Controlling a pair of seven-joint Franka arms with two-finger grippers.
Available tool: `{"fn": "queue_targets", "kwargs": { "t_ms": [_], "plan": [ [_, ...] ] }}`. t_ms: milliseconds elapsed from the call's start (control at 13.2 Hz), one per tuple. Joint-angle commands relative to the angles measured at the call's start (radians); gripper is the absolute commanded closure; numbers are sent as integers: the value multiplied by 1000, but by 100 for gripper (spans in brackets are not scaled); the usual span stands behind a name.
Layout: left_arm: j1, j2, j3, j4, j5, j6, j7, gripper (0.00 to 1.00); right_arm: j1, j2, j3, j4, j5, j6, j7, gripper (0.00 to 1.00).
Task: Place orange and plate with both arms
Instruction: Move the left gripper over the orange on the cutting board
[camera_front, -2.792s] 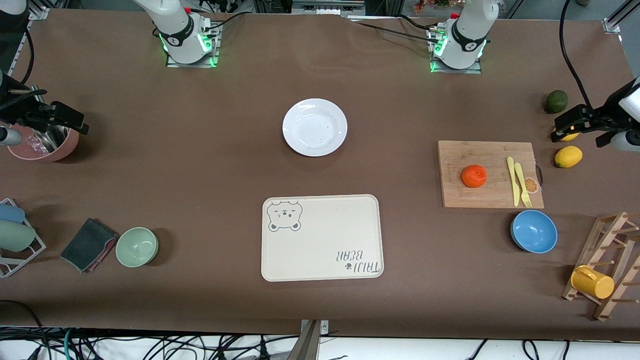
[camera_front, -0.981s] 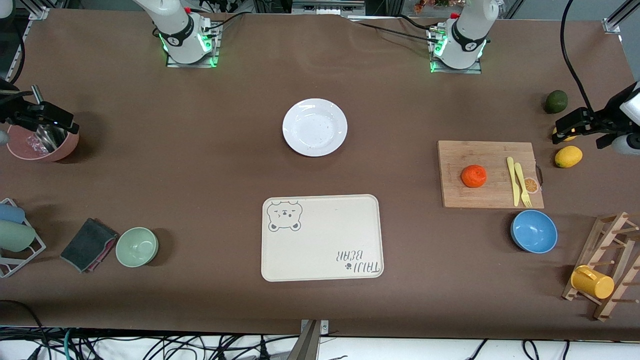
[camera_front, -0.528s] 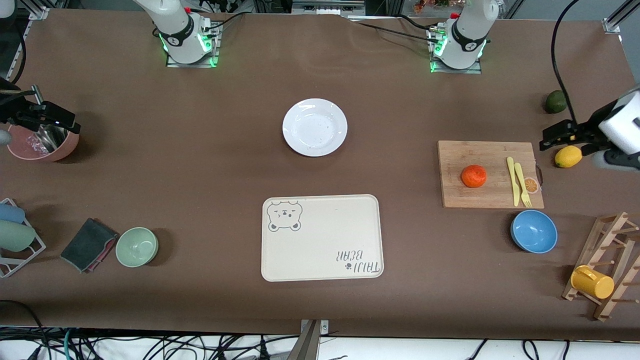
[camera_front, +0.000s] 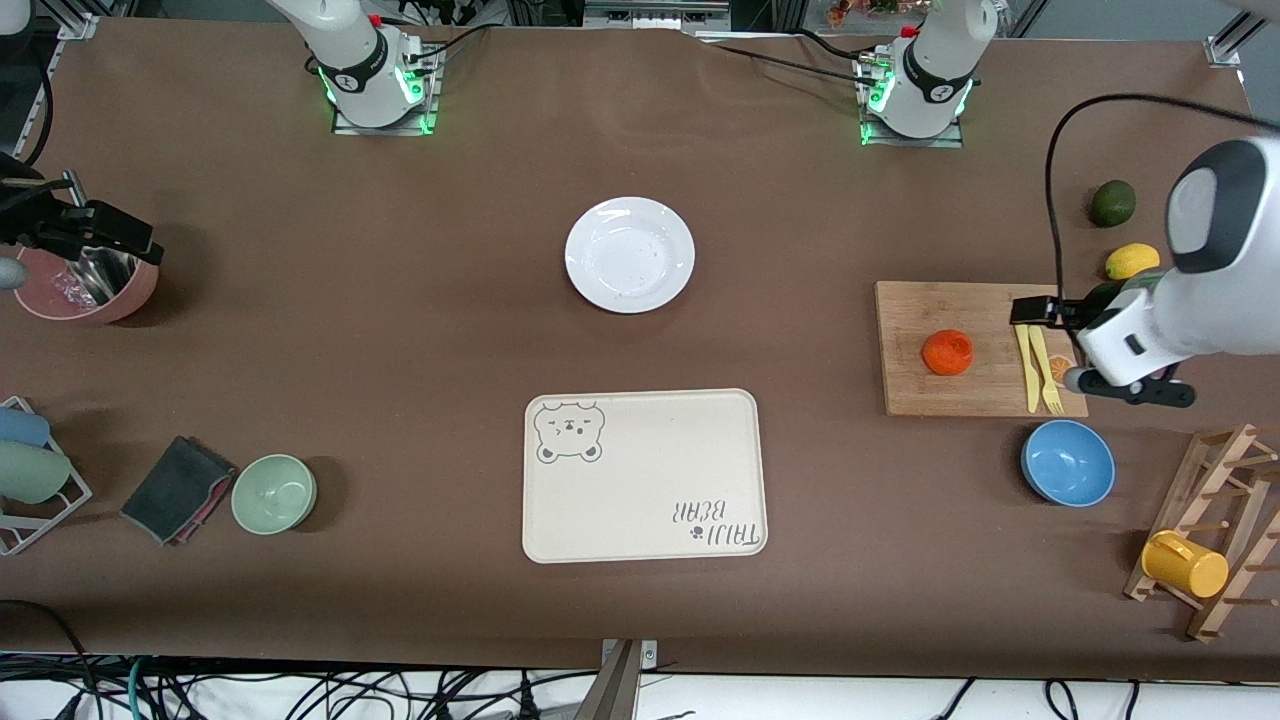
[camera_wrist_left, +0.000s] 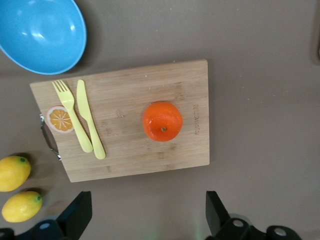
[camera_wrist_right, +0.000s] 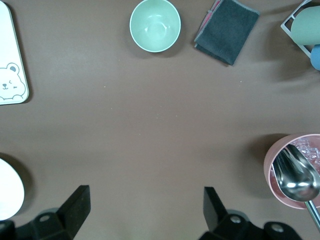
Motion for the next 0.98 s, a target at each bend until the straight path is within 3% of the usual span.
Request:
{"fn": "queue_targets", "kwargs": {
  "t_ms": [0, 226, 906],
  "plan": [
    [7, -7, -2, -153, 23, 154, -7, 0, 3, -1, 5, 19, 0, -18, -11, 0],
    [6, 21, -2, -262, 22, 282, -13, 0, 3, -2, 5, 19, 0, -18, -11, 0],
    [-3, 121, -3, -275, 8, 324, -55, 0, 5, -2, 5, 19, 0, -21, -11, 0]
  ]
}}
